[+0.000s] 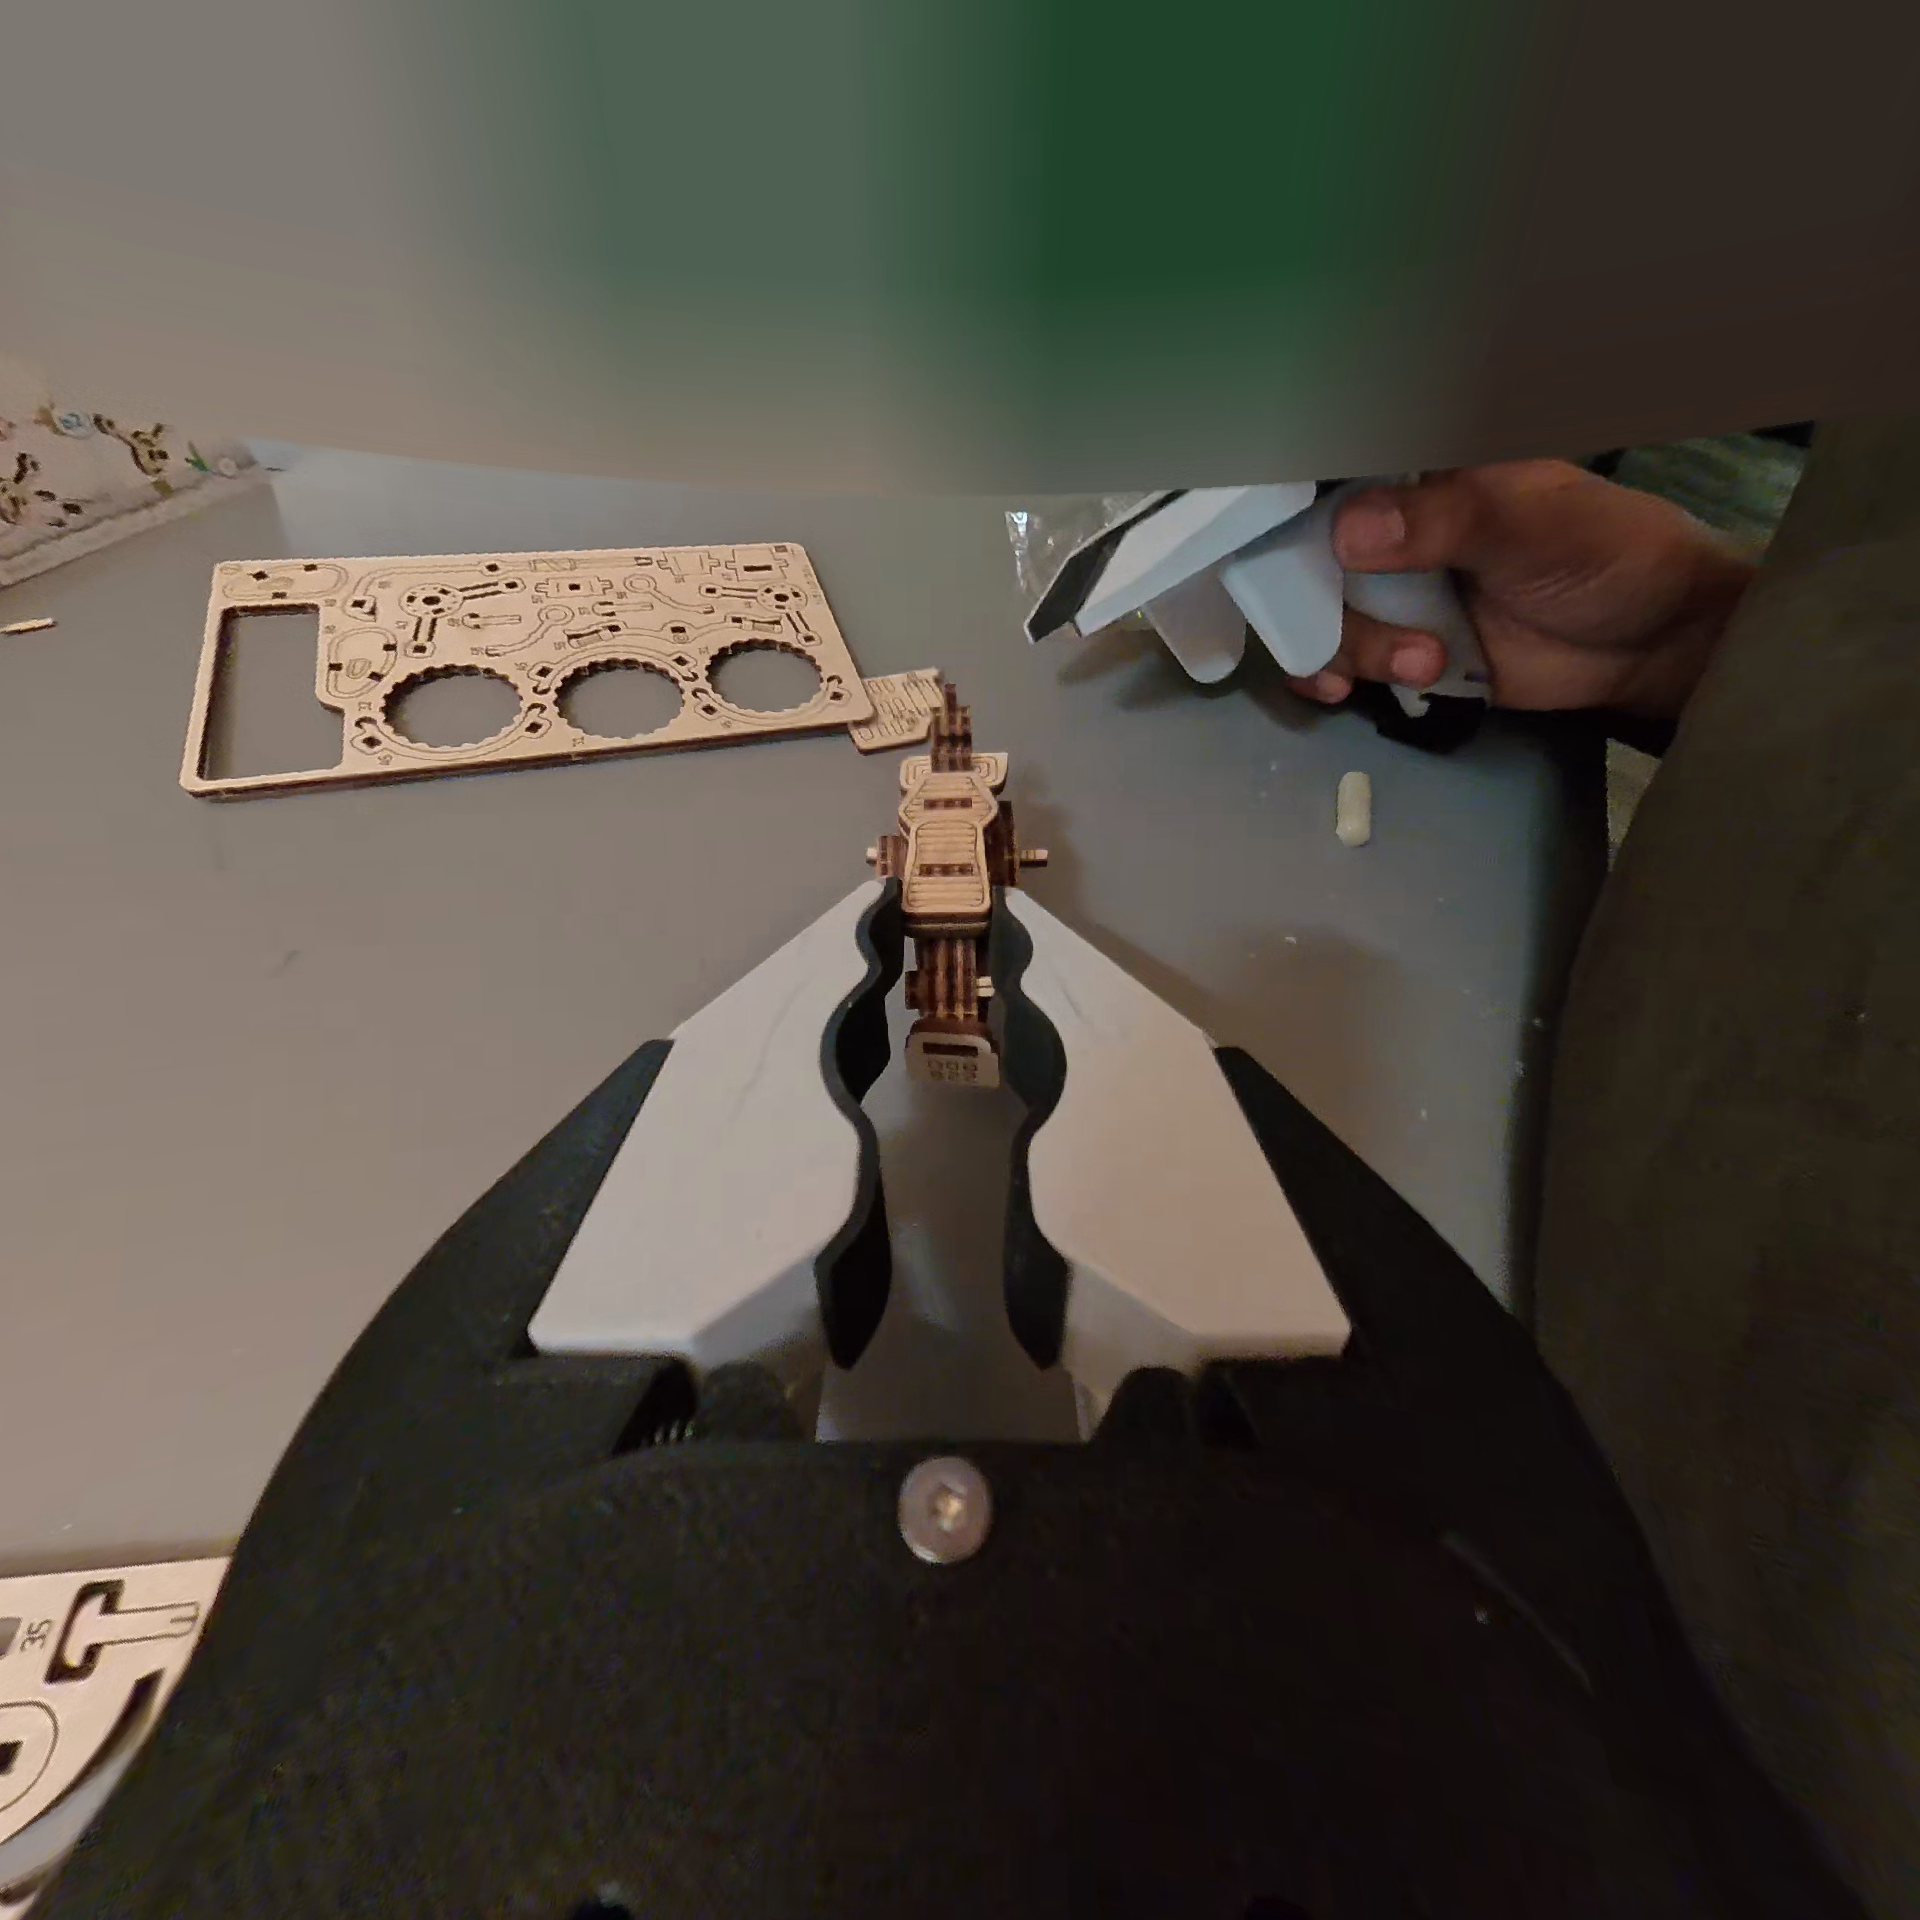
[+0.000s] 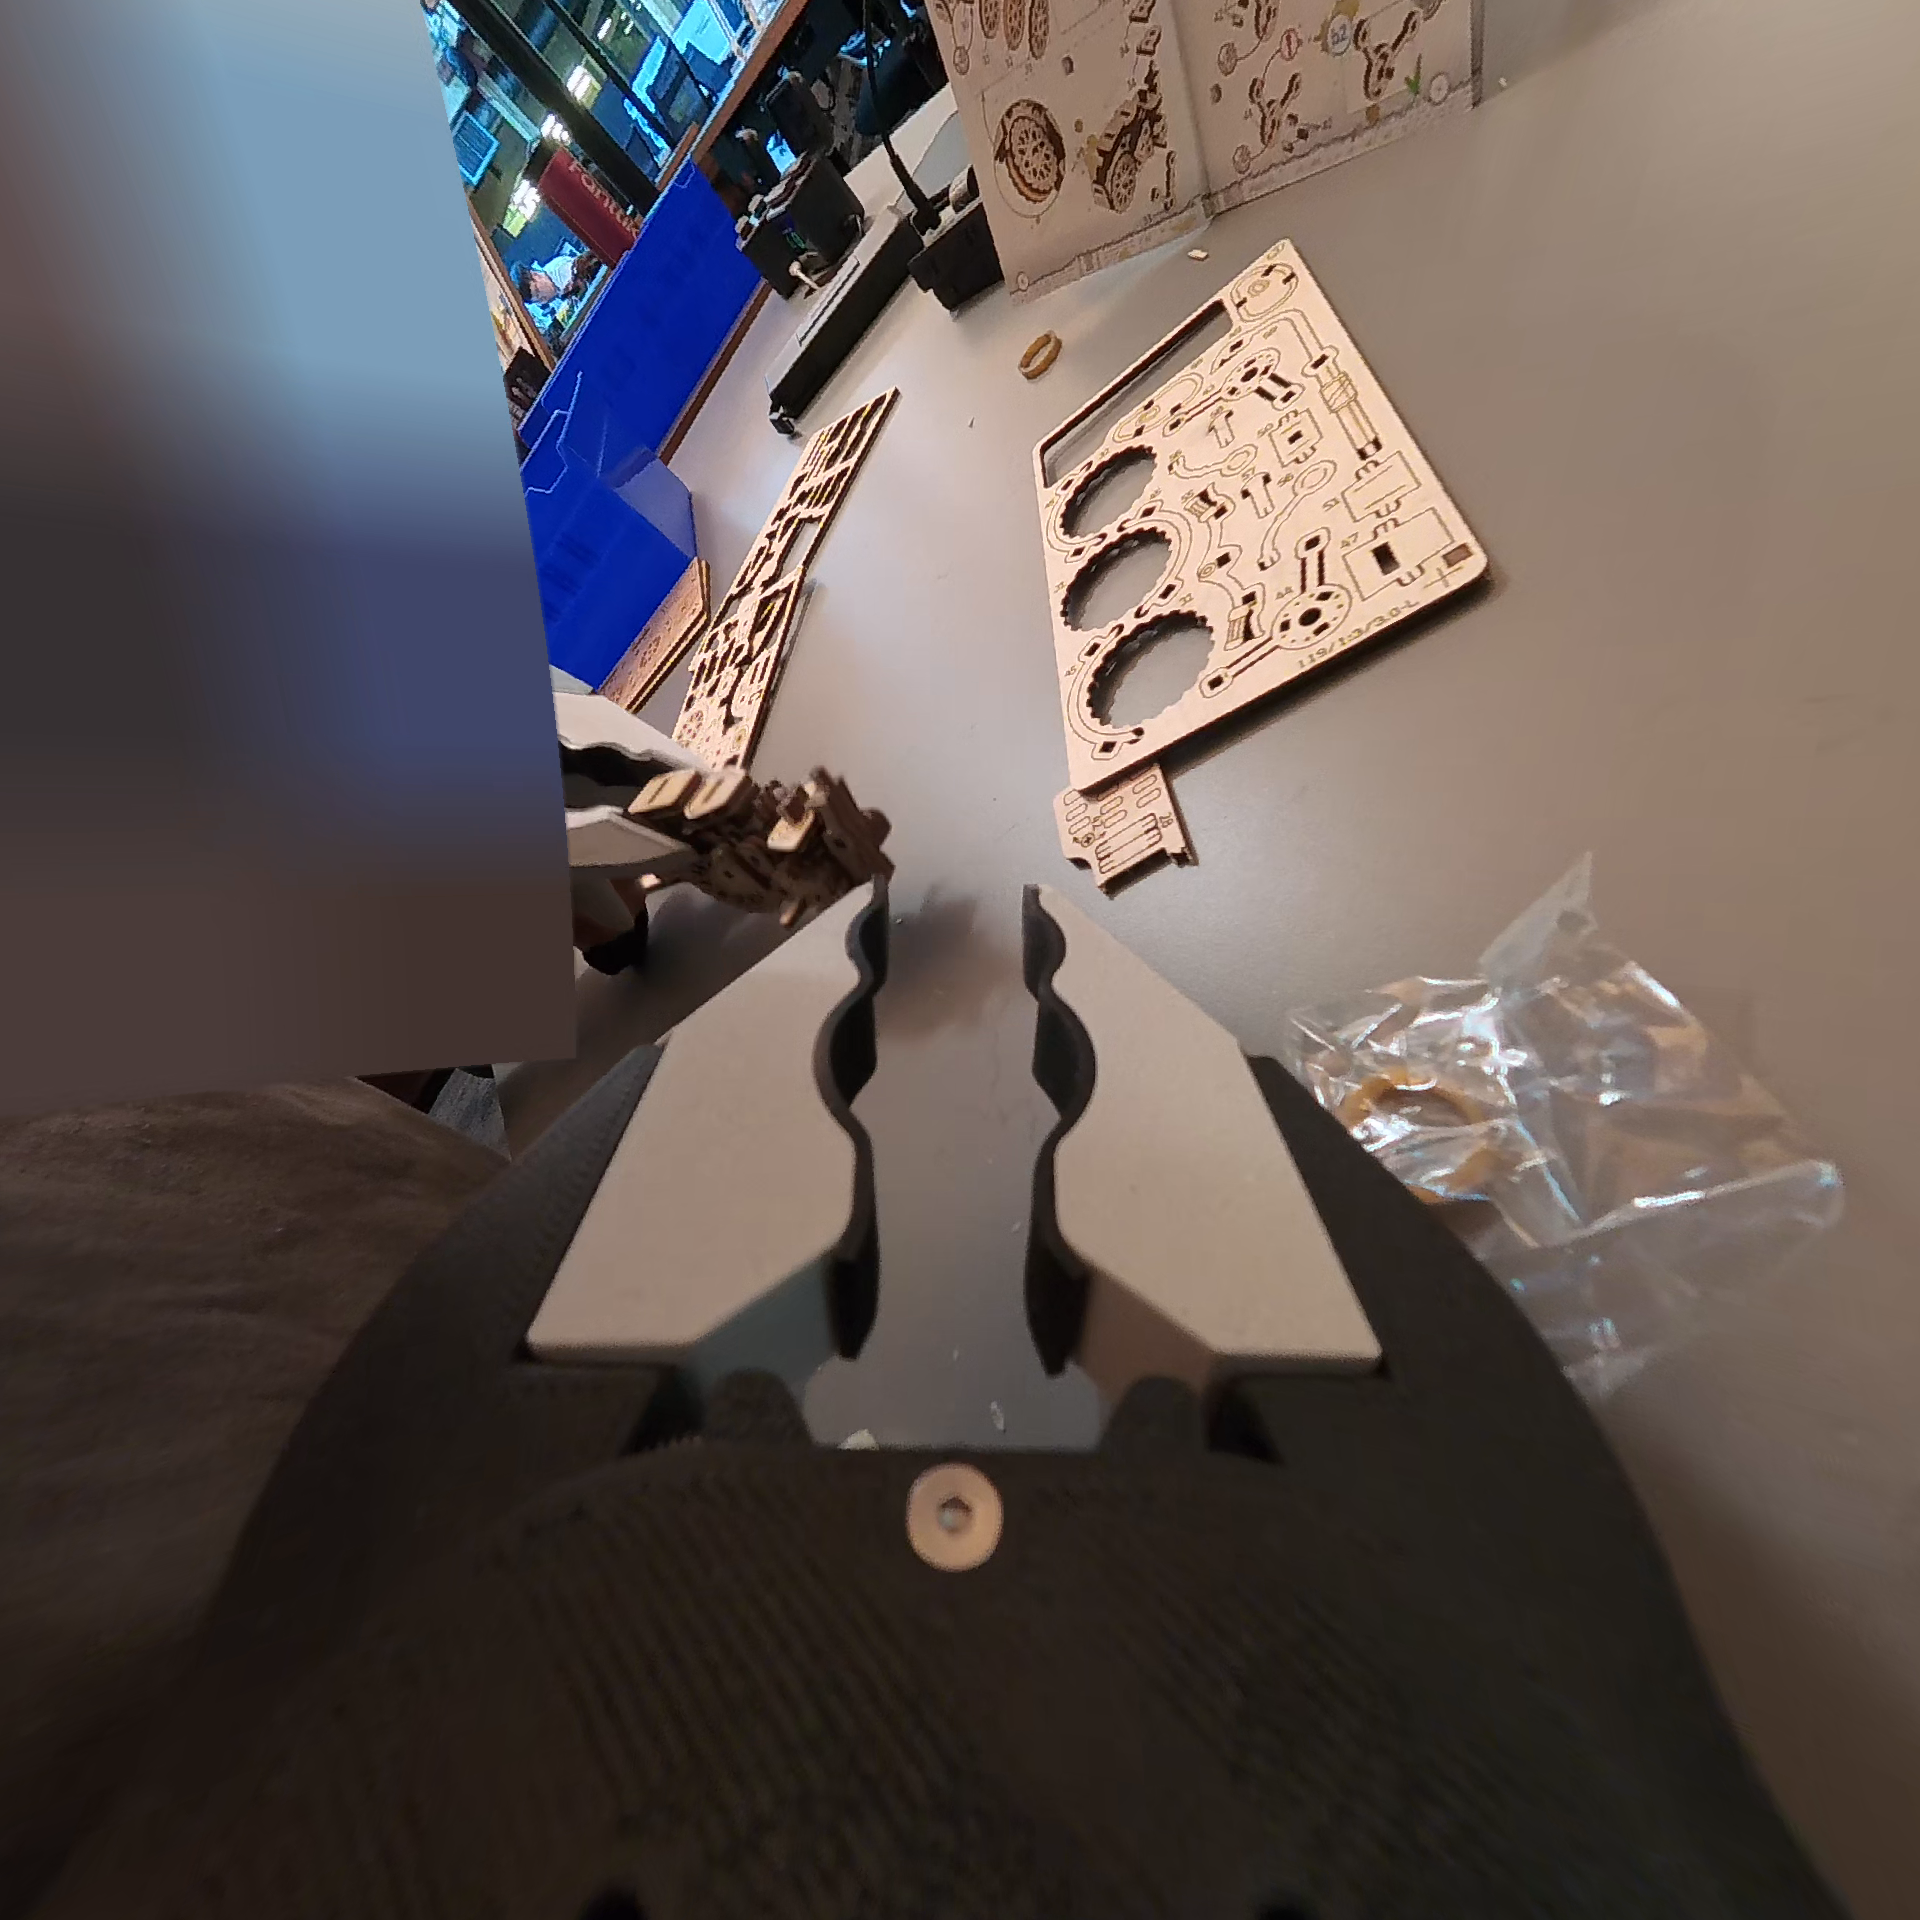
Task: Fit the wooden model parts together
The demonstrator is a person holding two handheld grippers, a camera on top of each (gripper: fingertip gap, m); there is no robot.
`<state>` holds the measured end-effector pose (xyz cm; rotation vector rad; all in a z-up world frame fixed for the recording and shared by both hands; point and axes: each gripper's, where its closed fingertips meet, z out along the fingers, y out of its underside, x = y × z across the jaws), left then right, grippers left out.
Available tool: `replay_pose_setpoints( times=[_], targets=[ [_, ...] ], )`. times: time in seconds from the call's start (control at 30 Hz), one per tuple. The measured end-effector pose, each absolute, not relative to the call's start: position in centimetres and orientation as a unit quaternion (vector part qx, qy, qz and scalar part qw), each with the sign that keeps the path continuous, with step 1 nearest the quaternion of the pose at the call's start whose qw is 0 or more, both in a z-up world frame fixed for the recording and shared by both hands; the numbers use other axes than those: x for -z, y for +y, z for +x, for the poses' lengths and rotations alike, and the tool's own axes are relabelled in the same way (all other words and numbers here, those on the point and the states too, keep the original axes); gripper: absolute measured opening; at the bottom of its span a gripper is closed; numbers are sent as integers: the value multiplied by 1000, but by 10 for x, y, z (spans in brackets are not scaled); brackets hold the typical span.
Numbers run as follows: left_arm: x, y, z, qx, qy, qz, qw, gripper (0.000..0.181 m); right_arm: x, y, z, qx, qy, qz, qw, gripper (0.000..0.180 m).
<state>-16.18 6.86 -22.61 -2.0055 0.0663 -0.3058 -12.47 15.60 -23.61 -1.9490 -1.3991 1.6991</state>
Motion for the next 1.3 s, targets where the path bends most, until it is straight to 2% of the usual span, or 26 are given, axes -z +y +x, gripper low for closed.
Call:
replay_pose_setpoints(
  times=[0.3,1.3],
  targets=[
    [238,63,-149,106,94,-858,494,12,236,156,-125,-576,-473,-659,100,23],
    [237,54,-148,137,102,-854,491,24,235,156,-125,-579,-469,-659,97,24]
  ],
)
